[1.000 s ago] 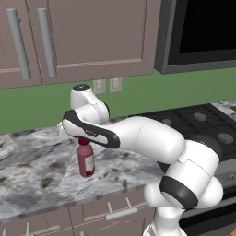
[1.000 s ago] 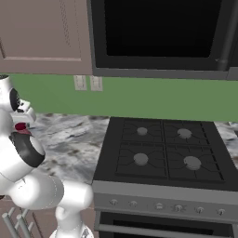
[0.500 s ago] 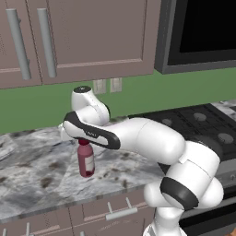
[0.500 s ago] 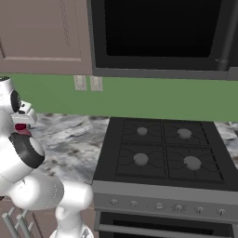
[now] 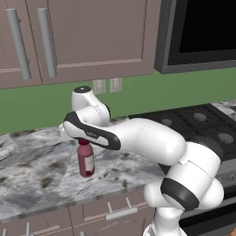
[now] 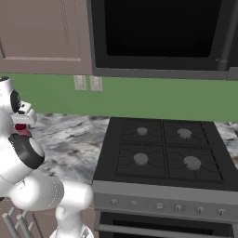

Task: There is a wine glass and glass cup on the dining counter. Place the wine bottle next to the wine glass and the juice bottle next to the glass cup.

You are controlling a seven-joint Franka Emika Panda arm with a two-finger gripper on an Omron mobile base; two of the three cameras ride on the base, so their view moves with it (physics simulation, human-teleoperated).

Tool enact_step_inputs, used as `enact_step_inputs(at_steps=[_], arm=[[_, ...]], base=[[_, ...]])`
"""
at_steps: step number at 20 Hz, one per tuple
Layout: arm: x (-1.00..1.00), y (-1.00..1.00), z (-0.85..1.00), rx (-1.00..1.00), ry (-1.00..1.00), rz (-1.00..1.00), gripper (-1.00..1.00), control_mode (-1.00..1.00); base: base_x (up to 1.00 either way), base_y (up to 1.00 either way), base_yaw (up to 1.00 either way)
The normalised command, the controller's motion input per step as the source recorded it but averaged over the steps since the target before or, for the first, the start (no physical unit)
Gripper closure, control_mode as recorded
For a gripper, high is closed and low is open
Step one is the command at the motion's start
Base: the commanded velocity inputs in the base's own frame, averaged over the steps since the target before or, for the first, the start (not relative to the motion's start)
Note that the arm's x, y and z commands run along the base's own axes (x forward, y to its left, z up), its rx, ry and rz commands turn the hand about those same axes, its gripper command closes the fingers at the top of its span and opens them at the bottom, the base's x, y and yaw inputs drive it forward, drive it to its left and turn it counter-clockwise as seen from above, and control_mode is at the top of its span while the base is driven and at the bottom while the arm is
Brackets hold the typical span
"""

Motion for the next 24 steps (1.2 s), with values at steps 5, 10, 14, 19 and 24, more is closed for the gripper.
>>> enact_step_inputs(at_steps=[5, 10, 14, 19, 24], arm=[[0.0, 0.0, -0.07, -0.02, 0.0, -0.01, -1.0, -1.0], [0.0, 0.0, -0.12, -0.02, 0.0, 0.0, -1.0, -1.0], [0.0, -0.01, -0.1, -0.03, 0.0, 0.0, -1.0, -1.0], [0.0, -0.01, -0.07, -0.01, 0.0, 0.0, -1.0, -1.0], [0.0, 0.0, -0.07, -0.01, 0.0, 0.0, 1.0, -1.0]], base=[[0.0, 0.0, 0.0], [0.0, 0.0, 0.0], [0.0, 0.0, 0.0], [0.0, 0.0, 0.0], [0.0, 0.0, 0.0]])
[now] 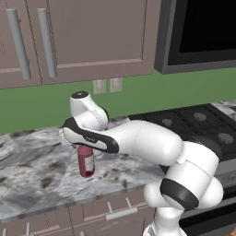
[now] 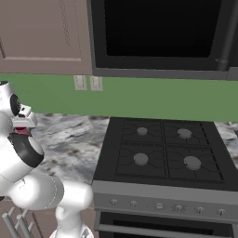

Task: There is a wine glass and glass cup on the dining counter. Place the wine bottle next to the wine glass and the juice bottle next to the glass cup.

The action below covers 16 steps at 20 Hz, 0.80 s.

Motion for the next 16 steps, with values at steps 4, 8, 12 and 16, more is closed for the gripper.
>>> enact_step_inputs(at_steps=[4, 8, 12, 16], arm=[[0.0, 0.0, -0.04, 0.0, 0.0, 0.0, 1.0, -1.0], [-0.01, 0.0, 0.0, 0.0, 0.0, 0.0, 1.0, -1.0], [-0.1, -0.01, 0.16, 0.0, 0.0, 0.0, 1.0, -1.0], [-0.26, -0.01, 0.47, 0.01, 0.0, 0.0, 1.0, -1.0]], base=[[0.0, 0.0, 0.0], [0.0, 0.0, 0.0], [0.0, 0.0, 0.0], [0.0, 0.0, 0.0]])
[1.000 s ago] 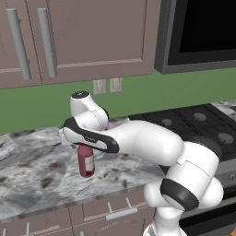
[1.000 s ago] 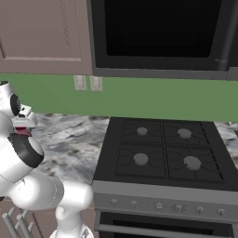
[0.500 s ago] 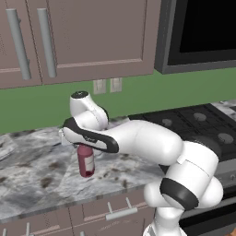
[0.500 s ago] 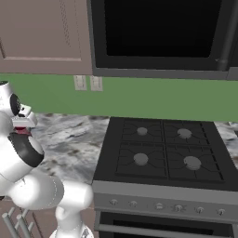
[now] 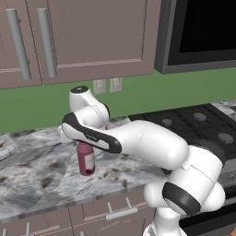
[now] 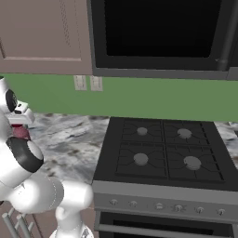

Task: There is a wine glass and glass cup on the dining counter. Place the wine bottle next to the wine glass and the juice bottle next to the glass cup.

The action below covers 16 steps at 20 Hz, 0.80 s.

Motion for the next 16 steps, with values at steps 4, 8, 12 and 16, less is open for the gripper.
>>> enact_step_inputs(at_steps=[4, 8, 12, 16], arm=[[-0.42, -0.05, 0.48, 0.0, 0.0, 0.0, 1.0, -1.0], [-0.5, -0.09, 0.37, 0.0, -0.01, 0.0, 1.0, -1.0], [-0.48, -0.17, 0.23, 0.0, -0.08, 0.0, 1.0, -1.0], [-0.37, -0.23, 0.17, 0.0, -0.02, 0.0, 1.0, -1.0]], base=[[0.0, 0.0, 0.0], [0.0, 0.0, 0.0], [0.0, 0.0, 0.0], [0.0, 0.0, 0.0]])
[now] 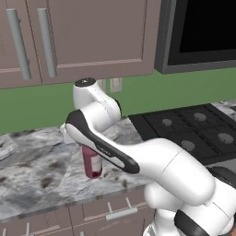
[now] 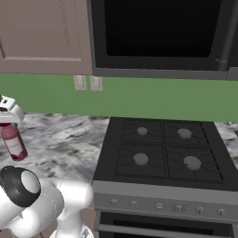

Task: There is a wine glass and glass cup on the dining counter. Place the wine bottle next to the wine glass and the juice bottle next to the glass cup.

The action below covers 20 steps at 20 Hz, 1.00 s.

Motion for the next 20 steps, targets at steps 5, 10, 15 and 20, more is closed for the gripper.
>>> enact_step_inputs(at_steps=[5, 10, 15, 20], arm=[[-0.25, -0.23, 0.12, 0.0, 0.0, 0.0, 1.0, -1.0], [-0.05, -0.13, 0.01, 0.0, 0.0, 0.0, 1.0, -1.0], [0.0, 0.0, 0.0, 0.0, 0.0, 0.0, 1.0, -1.0], [0.0, 0.0, 0.0, 0.0, 0.0, 0.0, 1.0, -1.0]], base=[[0.0, 0.0, 0.0], [0.0, 0.0, 0.0], [0.0, 0.0, 0.0], [0.0, 0.0, 0.0]])
